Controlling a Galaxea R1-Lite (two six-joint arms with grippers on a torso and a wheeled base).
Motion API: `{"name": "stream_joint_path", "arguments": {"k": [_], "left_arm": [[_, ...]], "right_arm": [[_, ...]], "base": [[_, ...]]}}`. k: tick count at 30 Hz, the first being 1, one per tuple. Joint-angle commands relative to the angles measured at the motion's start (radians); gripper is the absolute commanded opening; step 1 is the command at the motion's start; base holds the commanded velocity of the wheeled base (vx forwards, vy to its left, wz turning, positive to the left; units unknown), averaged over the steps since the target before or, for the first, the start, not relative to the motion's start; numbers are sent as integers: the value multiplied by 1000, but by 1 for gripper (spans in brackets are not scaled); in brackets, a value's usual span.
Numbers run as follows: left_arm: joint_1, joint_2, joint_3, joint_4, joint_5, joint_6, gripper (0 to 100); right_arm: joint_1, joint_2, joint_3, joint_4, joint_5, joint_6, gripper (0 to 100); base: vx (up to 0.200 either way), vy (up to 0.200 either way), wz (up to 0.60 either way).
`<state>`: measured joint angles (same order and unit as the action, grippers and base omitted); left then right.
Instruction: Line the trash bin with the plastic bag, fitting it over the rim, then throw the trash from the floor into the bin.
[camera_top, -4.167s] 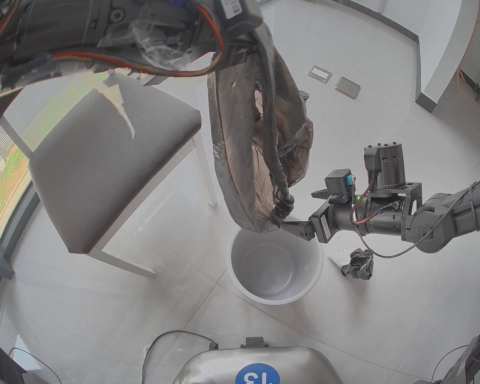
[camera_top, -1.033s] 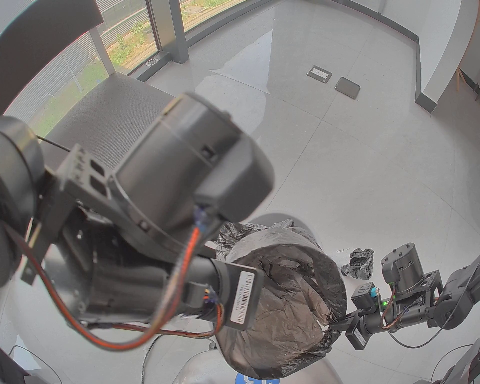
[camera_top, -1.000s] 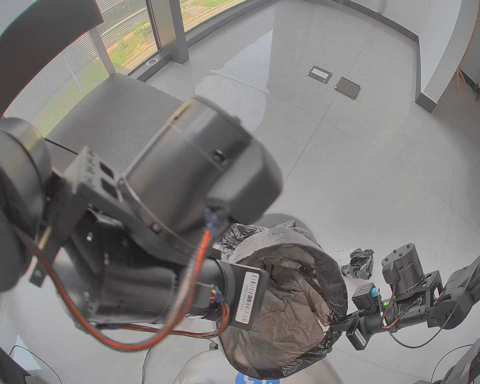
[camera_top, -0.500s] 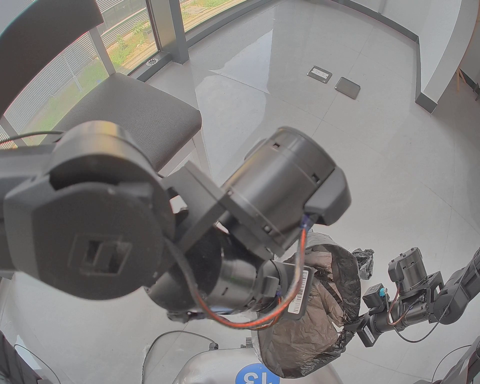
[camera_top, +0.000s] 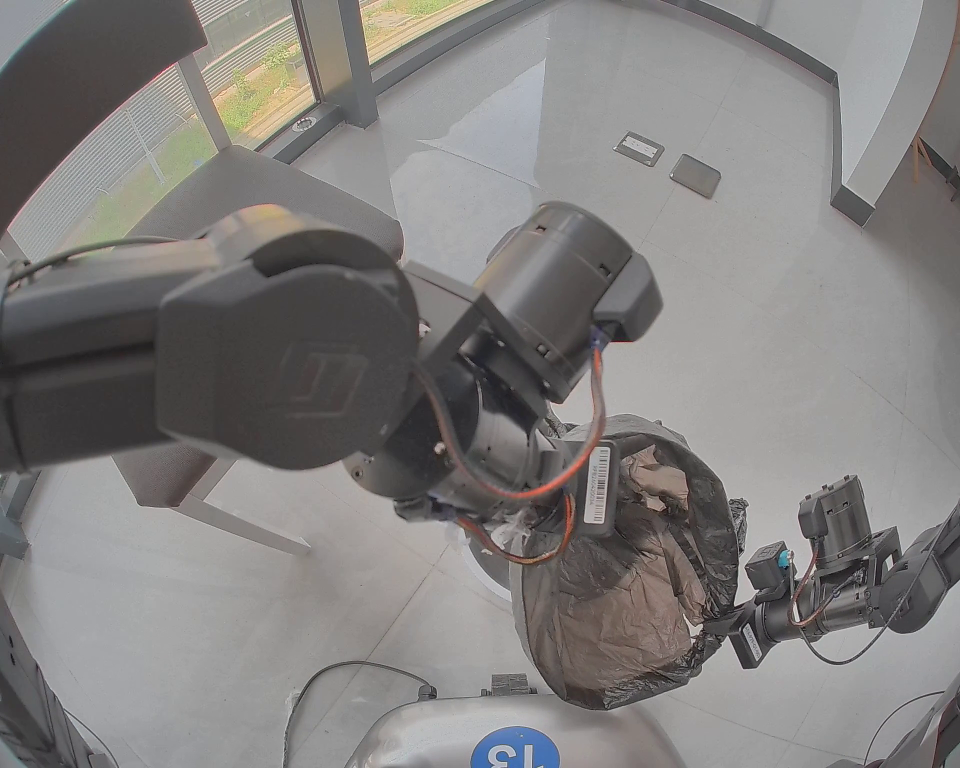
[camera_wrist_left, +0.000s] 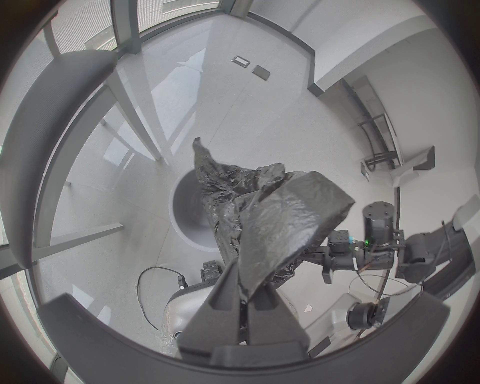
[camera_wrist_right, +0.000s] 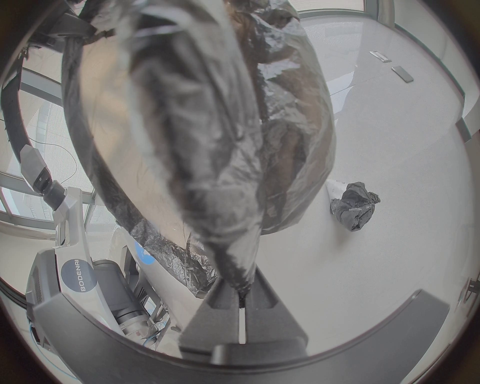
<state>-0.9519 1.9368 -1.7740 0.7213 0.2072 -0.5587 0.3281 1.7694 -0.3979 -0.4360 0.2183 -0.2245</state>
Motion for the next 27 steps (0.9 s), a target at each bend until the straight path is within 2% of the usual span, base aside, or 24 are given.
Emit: {"name": "stream_joint_path", "arguments": {"k": [1,6,12,14,20,27], "left_arm": [[58,67,-16,-2,-5,-6,0],[68,111,-47,0,3,-4,0],[71,133,-71,53,9,-1,0],[73,122,-70,93,14,-6,0],[96,80,-48,162,32,-10,0],[124,125,-61,147,32,0,0]], "right_arm": [[-4,39,-12,-29,6,1,0],[-4,96,-30,-90,12,4,0],[5,140,-111,-93,29,8,0],[25,148,-130,-93,49,13,0],[91,183,-159,-95,50,43,0],[77,194,-176,-90,50,53,0]], "base": [[0,0,0],[0,0,0],[0,0,0],[0,0,0],[0,0,0],[0,0,0]]}}
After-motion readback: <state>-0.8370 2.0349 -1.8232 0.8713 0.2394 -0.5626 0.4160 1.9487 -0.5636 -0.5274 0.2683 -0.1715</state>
